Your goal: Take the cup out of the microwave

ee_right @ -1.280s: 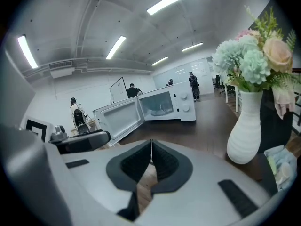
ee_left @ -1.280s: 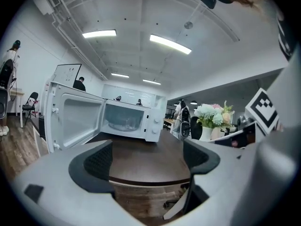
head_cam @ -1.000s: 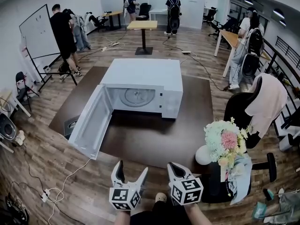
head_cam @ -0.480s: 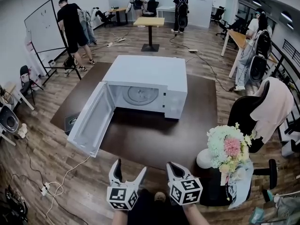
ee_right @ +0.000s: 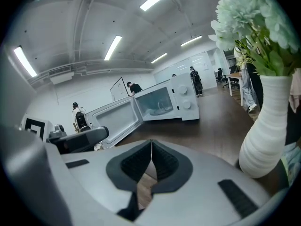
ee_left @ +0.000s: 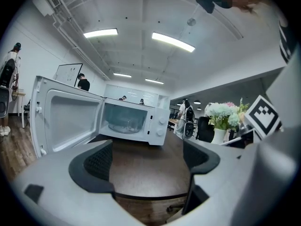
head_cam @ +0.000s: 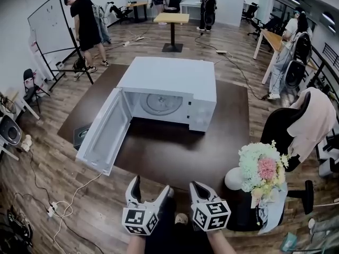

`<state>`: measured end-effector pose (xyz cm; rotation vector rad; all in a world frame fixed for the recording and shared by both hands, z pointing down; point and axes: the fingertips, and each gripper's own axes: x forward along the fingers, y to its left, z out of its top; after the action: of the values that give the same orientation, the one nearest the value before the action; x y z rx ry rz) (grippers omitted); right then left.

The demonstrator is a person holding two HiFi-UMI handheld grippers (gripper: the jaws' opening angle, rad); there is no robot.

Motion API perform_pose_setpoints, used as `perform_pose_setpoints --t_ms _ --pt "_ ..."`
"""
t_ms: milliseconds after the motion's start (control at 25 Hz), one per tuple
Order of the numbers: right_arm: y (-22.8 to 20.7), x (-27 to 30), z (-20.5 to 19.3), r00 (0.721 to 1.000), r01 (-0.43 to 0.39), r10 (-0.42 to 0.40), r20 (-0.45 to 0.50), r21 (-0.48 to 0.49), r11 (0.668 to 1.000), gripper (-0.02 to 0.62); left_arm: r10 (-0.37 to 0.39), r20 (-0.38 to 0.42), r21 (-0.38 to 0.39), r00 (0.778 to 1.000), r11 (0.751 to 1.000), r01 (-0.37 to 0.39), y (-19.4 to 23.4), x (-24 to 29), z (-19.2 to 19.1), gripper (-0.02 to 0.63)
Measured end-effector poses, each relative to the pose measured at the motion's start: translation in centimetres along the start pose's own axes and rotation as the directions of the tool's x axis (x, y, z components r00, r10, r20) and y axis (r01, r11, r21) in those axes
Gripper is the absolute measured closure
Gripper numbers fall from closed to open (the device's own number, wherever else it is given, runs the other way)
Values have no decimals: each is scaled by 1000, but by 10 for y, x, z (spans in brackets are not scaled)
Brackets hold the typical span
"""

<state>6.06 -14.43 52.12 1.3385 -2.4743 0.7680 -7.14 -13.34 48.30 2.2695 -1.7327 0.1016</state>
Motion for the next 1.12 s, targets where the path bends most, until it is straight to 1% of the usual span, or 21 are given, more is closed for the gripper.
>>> perform_pose_setpoints --t_ms 200,520,800,1120 --pt "-6 15 10 1000 16 -16 6 8 1000 601 -21 -1 1 1000 1000 21 8 20 8 163" --pt "-23 41 28 997 75 -76 16 31 997 601 -81 -13 -1 997 997 81 19 61 18 163" --pt "-32 65 42 993 118 -118 6 31 993 601 -123 -19 -10 992 992 123 35 96 28 163" --pt "-43 93 59 988 156 -156 -1 39 987 601 -162 -36 0 986 987 162 51 136 36 163"
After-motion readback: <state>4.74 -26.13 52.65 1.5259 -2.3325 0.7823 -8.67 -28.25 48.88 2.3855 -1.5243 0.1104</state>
